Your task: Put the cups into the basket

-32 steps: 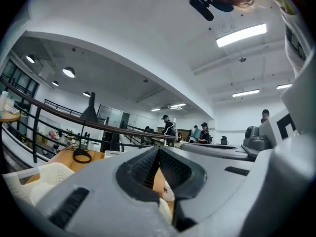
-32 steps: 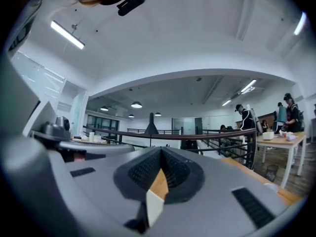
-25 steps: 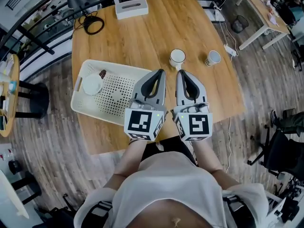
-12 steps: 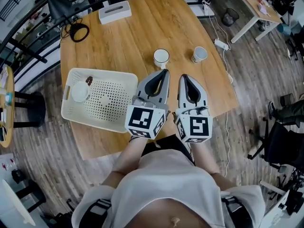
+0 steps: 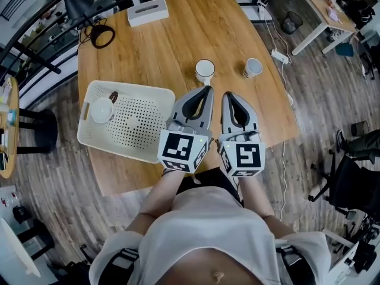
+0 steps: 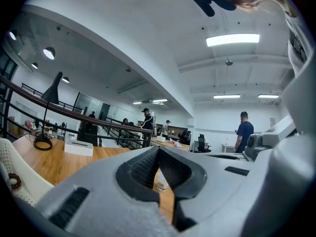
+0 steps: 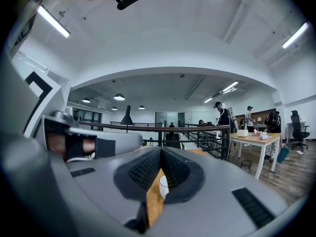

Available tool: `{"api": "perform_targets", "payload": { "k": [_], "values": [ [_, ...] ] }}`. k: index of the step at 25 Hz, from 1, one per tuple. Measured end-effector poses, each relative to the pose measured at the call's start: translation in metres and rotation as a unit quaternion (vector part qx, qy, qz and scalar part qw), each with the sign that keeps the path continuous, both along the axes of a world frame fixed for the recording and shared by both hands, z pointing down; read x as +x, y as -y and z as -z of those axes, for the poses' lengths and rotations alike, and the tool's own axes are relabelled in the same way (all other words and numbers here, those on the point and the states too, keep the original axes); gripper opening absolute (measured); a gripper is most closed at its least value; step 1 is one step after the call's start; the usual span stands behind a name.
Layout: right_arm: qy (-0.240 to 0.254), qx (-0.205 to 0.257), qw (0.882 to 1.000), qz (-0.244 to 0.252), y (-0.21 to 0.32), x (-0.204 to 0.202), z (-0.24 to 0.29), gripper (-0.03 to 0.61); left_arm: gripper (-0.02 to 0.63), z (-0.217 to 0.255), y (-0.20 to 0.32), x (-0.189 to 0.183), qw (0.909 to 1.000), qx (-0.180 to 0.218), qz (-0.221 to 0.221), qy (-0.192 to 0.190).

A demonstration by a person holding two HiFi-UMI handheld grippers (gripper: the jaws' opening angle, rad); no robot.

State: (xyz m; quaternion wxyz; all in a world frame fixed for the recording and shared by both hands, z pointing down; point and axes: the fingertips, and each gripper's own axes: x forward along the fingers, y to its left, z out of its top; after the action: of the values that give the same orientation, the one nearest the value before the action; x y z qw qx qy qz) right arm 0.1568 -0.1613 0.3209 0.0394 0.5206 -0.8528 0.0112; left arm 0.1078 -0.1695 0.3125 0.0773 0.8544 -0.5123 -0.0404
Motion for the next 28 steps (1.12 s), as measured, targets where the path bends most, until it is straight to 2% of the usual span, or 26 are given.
{"api": "perform_targets", "payload": {
  "k": [7,13,19,28],
  "values": [
    [-0.005,-0.004,1.0,0.014,-0.002,-0.01,0.001,0.011,0.008,-0.009,-0.01,-0.008,1.0,-0.01,0.001,0.0],
    [-0.035,-0.018,0.999,0.032,0.007,-0.014,-0.003,0.011,0.008,-0.016,-0.007,-0.016,0.9997,-0.022,0.012,-0.003],
    [-0.05,-0.046,0.996,0.054,0.031,-0.013,-0.018,0.012,0.008,-0.023,0.006,-0.014,0.9993,-0.027,0.024,-0.003],
    [-0.068,-0.078,0.99,0.098,0.077,-0.018,-0.044,0.012,0.008,-0.04,0.041,-0.014,0.9969,-0.043,0.065,-0.009]
  ]
}}
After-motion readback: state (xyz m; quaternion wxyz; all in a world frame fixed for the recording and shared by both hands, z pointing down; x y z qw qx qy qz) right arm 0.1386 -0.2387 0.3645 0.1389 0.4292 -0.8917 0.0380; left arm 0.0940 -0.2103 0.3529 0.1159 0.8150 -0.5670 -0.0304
